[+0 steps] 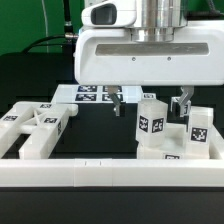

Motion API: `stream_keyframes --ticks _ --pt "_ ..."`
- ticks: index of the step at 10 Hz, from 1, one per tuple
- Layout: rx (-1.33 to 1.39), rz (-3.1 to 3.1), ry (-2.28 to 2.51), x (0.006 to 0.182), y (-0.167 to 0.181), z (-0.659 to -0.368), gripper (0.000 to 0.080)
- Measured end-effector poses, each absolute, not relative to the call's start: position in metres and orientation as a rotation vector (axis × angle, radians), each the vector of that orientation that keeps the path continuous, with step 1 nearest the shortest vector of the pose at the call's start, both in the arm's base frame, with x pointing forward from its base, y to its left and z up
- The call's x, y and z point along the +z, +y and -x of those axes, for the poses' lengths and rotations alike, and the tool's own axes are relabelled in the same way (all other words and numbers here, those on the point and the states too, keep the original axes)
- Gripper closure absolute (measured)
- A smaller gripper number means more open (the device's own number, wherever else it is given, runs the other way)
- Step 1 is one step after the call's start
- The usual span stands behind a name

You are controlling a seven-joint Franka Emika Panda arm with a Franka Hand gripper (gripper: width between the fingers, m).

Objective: Assemble chair

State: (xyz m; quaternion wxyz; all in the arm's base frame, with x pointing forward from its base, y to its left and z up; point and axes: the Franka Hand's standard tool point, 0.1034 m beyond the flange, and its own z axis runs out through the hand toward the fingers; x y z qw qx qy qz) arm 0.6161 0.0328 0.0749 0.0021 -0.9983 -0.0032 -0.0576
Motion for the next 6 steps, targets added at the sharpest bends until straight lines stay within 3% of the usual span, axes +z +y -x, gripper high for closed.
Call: stream_keyframes --ticks 5,6 --pt "-0.173 3.143 -0.415 0.0748 0.0313 -0.6160 0.0150" --pt "-0.173 3.143 -0.413 0.0747 0.0313 -0.6159 0.0273"
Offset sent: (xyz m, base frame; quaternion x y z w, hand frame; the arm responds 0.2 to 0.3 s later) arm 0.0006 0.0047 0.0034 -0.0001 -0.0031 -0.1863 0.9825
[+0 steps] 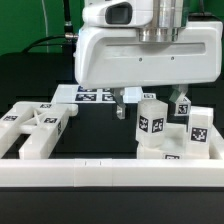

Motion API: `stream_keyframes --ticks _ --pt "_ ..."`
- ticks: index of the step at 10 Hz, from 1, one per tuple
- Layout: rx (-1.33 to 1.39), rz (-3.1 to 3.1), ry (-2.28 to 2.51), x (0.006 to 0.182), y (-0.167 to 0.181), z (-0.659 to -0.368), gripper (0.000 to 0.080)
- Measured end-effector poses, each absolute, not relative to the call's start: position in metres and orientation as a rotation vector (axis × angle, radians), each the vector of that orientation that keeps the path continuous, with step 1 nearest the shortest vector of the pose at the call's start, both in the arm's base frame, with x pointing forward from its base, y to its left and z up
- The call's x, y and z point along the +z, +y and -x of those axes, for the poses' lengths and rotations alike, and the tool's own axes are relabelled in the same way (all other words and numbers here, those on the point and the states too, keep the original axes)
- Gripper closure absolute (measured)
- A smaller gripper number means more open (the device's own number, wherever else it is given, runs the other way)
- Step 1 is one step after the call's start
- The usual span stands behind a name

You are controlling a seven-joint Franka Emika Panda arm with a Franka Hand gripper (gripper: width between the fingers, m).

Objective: Assemble chair

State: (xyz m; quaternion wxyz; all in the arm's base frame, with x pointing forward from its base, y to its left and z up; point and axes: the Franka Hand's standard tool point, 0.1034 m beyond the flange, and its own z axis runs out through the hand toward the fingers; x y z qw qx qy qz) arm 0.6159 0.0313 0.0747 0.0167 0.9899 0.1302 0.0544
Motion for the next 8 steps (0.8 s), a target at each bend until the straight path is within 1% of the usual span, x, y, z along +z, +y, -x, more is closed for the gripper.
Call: stream_keyframes --ticks 1,2,4,8 --pt "0.169 -3.077 0.403 0.0747 0.0313 -0.6159 0.0411" --pt "0.170 -3.086 0.352 0.0746 0.0313 -0.6158 0.0511" --pt "0.171 -3.095 0.311 0.0743 0.0307 -0.6157 0.0511" --pt "0.177 -3.132 -0.370 0.0735 0.0272 -0.6155 0.0510"
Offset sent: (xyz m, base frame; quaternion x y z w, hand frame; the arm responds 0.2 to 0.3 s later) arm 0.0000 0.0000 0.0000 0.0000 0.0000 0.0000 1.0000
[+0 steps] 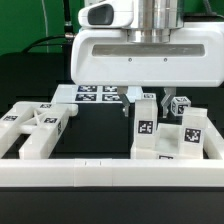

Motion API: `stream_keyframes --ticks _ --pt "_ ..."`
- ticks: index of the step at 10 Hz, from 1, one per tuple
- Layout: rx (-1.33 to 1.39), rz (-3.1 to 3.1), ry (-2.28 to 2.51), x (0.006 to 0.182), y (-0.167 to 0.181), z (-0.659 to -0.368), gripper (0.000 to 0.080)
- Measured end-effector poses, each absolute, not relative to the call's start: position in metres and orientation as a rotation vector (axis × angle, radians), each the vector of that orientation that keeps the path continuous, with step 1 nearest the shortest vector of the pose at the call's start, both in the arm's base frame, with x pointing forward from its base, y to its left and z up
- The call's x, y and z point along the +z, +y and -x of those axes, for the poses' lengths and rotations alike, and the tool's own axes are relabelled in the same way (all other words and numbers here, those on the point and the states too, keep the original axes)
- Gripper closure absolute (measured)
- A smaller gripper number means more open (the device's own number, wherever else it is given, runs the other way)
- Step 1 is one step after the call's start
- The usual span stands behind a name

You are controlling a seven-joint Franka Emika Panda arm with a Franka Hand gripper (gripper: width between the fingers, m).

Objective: Assemble chair

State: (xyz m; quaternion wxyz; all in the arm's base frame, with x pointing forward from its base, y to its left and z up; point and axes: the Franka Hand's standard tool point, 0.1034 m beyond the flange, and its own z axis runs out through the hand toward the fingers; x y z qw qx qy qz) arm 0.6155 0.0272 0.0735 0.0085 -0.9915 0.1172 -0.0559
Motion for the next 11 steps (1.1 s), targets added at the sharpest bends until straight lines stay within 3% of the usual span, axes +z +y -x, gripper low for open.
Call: stream_keyframes --ticks 8,10,11 --pt "-0.122 2.650 1.534 0.072 0.040 -0.614 0.0509" --pt "-0.117 2.595 1.616 0.072 0.041 -0.614 0.0509" --pt "-0.119 2.617 1.581 0.072 0.041 -0.614 0.0410"
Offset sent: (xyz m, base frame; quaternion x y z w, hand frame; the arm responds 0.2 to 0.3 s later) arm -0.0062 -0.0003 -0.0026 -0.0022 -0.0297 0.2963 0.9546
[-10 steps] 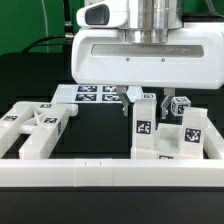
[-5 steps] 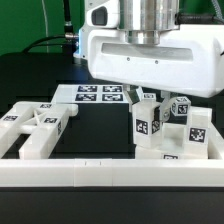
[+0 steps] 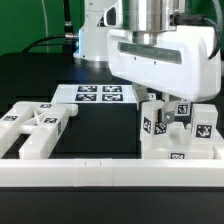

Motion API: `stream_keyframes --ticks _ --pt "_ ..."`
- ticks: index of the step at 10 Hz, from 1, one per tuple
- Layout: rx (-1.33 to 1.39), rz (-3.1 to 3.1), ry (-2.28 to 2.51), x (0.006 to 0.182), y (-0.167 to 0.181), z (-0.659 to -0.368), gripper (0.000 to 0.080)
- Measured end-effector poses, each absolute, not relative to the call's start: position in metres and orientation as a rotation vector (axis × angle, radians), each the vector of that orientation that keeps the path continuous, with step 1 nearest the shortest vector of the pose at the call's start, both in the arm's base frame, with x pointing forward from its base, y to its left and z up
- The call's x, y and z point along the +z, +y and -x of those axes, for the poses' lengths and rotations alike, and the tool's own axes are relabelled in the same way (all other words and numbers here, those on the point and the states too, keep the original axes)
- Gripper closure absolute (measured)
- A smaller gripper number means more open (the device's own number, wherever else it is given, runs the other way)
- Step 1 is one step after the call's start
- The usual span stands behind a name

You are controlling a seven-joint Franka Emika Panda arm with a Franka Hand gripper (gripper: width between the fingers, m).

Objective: Assemble chair

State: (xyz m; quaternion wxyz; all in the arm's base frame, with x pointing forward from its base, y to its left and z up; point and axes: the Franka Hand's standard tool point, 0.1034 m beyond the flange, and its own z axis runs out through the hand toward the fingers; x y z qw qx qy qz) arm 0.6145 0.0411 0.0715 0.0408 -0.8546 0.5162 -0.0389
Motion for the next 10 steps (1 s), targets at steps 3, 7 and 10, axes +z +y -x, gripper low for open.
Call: stream_keyframes --ticks 3,7,10 --pt "-0.130 2.728 1.398 0.0718 0.0392 -0.6148 0.0175" --pt "-0.155 2.971 0.828 0.0721 0.0394 -0.6152 0.0151" --pt "-0.164 3.058 0.479 0.0721 0.0395 -0.6152 0.0150"
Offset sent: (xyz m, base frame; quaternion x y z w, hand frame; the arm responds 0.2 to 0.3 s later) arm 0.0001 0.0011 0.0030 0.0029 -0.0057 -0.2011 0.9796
